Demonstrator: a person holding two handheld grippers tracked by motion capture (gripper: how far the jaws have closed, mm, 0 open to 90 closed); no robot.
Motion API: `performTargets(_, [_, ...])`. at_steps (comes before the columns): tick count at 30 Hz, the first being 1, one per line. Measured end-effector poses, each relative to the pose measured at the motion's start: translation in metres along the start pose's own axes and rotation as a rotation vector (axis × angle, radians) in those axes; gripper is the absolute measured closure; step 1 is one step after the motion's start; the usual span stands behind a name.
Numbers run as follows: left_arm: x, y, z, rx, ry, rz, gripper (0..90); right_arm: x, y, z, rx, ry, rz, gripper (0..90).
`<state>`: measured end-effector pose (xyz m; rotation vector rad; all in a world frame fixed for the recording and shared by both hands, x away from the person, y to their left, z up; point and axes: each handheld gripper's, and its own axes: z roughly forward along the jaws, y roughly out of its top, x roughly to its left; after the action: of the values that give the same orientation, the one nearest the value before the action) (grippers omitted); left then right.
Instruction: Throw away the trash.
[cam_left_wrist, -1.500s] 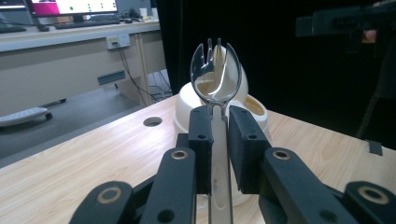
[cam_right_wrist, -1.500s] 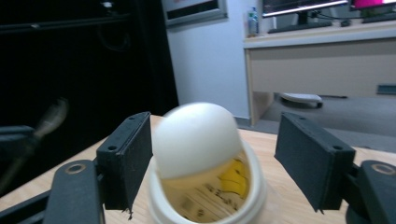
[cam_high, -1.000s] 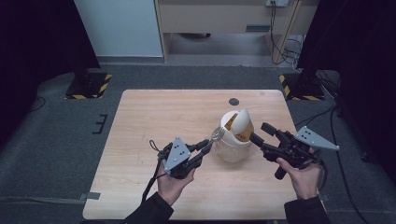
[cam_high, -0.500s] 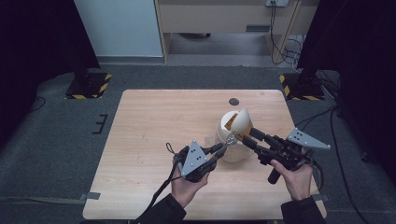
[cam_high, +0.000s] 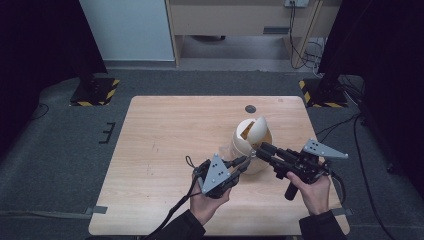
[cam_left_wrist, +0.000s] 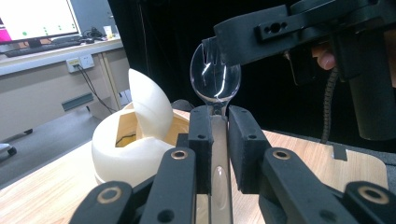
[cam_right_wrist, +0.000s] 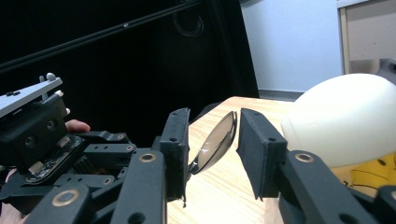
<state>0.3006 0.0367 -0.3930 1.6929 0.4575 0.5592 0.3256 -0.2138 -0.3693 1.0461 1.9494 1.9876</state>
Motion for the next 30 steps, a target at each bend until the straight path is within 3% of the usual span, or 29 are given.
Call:
performTargets(11, [-0.004,0.000,0.003,0.000,-0.009,0.005,80.0,-0.001,-0.002,-0.001,0.000,0.021,0.034,83.2])
performTargets(19, [-0.002,-0.001,-0.001,0.001,-0.012,0.001,77.9,-0.002,-0.001,-0.004,-0.016,0.015,0.028,85.0])
performTargets(23, [0.006,-0.006,-0.012,0.022,-0.008,0.001,74.0,-0.003,0.002,-0.009,-0.037,-0.001,0.015,85.1])
performTargets(29, [0.035,-0.029,-0.040,0.119,0.032,-0.040,67.9,-0.007,0.008,-0.017,-0.060,-0.031,-0.010,85.2])
performTargets(30, [0.035,-0.029,-0.040,0.119,0.032,-0.040,66.6,-0.007,0.009,-0.019,-0.066,-0.036,-0.012,85.2])
